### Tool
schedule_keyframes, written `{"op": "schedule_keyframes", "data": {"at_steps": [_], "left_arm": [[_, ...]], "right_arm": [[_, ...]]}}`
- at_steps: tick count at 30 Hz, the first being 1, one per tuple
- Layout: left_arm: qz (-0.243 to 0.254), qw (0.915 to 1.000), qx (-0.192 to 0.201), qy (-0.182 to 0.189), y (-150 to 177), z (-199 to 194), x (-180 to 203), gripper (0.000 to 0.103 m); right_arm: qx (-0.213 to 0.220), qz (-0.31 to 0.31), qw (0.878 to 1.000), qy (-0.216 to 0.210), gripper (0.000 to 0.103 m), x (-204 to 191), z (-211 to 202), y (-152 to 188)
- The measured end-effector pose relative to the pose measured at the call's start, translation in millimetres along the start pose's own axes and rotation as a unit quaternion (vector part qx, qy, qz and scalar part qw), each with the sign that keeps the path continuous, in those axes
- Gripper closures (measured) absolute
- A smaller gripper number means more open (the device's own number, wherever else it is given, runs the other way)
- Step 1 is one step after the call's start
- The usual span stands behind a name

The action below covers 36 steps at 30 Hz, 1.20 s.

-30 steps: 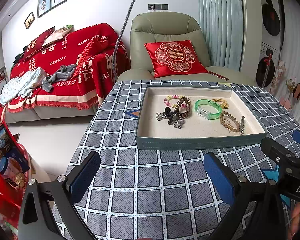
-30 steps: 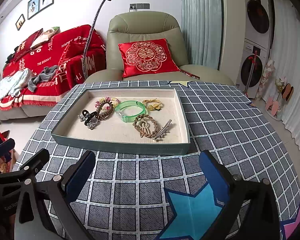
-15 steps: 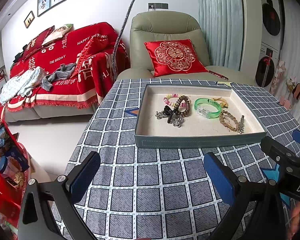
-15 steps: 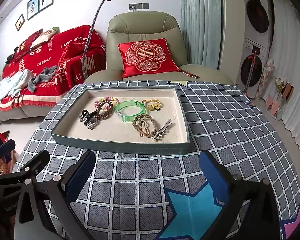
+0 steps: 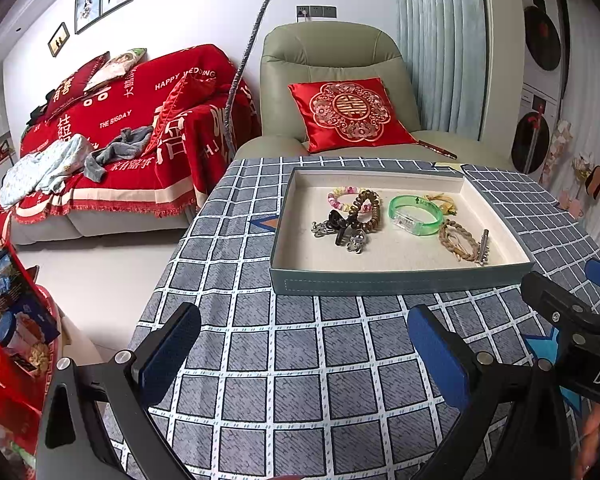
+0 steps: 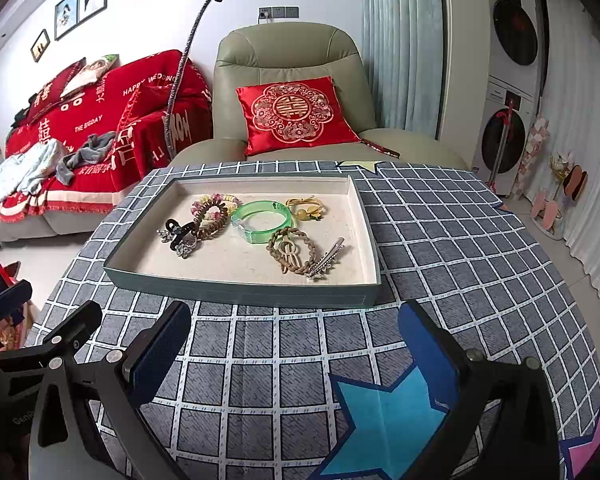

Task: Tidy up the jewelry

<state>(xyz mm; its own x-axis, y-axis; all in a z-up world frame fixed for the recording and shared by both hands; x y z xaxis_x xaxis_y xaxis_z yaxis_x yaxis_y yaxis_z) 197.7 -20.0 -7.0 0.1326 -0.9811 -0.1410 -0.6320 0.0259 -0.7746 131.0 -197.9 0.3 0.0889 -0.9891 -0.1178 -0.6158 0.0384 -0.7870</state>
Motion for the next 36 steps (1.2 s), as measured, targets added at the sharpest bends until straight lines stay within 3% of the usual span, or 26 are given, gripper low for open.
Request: {"op": "schedule_keyframes", "data": {"at_steps": [36], "left_arm": [[0.003, 1.0000, 0.005, 0.001, 1.0, -0.8, -2.5, 0.000]], "right_arm": [[0.000, 0.001, 1.000, -0.001, 0.000, -1.7, -0.5, 0.9]]}}
Point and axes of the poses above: each gripper's, at about its wrist camera, not at the fingertips, and z roughly the way its jaws point, x to its right, y to its underside, the point moved 2 cm from there along z, roughly the way its jaws point, and after that the axes turned 10 degrees about -y, right-handed, at the moved point
